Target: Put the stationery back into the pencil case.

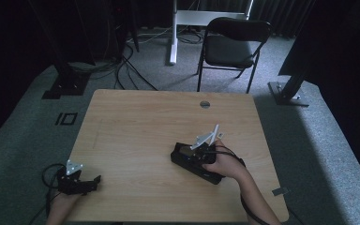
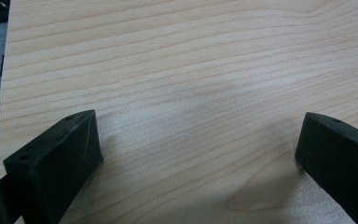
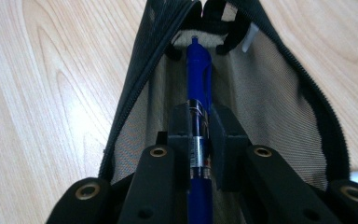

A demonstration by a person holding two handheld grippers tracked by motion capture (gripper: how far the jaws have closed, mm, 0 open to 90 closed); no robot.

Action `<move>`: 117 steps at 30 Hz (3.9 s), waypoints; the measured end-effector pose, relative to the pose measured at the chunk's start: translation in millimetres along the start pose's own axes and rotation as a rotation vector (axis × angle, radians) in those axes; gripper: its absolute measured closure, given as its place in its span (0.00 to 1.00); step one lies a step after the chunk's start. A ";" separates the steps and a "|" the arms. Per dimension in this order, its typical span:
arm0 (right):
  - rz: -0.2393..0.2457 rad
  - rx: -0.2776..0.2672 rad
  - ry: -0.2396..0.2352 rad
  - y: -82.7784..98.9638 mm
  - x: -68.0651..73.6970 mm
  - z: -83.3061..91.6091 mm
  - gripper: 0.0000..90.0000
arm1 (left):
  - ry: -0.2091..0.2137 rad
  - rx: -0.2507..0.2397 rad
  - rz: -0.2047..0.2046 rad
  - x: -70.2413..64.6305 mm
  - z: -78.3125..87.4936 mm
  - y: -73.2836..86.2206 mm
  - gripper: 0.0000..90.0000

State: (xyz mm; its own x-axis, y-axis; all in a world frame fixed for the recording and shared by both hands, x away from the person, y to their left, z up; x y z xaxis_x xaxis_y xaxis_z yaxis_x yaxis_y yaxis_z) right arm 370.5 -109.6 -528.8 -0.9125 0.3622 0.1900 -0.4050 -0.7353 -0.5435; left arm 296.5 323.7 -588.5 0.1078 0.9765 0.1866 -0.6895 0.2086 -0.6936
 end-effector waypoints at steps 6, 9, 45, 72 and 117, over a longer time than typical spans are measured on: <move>-0.007 0.022 0.003 0.4 -1.6 -4.3 0.88 | 0.000 0.000 0.000 0.0 0.0 0.0 0.00; -0.010 0.032 0.001 0.6 -2.2 -6.4 0.88 | 0.000 0.000 0.000 0.0 0.0 0.0 0.00; -0.023 -0.042 -0.015 -2.4 -0.5 19.6 0.84 | 0.000 0.000 0.000 0.0 0.0 0.0 0.00; -0.069 -0.317 0.068 -12.0 -14.2 64.3 0.84 | 0.000 0.000 0.000 0.0 0.0 0.0 0.00; -0.318 -0.408 0.295 80.2 -116.5 47.2 0.72 | 0.000 0.000 0.000 0.0 0.0 0.0 0.00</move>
State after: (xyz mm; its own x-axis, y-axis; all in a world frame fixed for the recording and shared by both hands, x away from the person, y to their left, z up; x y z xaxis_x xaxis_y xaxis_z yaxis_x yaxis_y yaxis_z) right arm 441.6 -237.8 -555.9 -0.6716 0.7158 0.1913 -0.5481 -0.3063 -0.7783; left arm 296.5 323.6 -588.5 0.1077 0.9765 0.1864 -0.6893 0.2085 -0.6938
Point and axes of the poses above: each handheld gripper's, and its own axes: z roughly backward along the jaws, y roughly out of its underside, x roughly to its left, the point moved 5 cm from there along -z, roughly forward along the jaws, and after that the axes turned 14 degrees about -y, right-handed, at the moved point
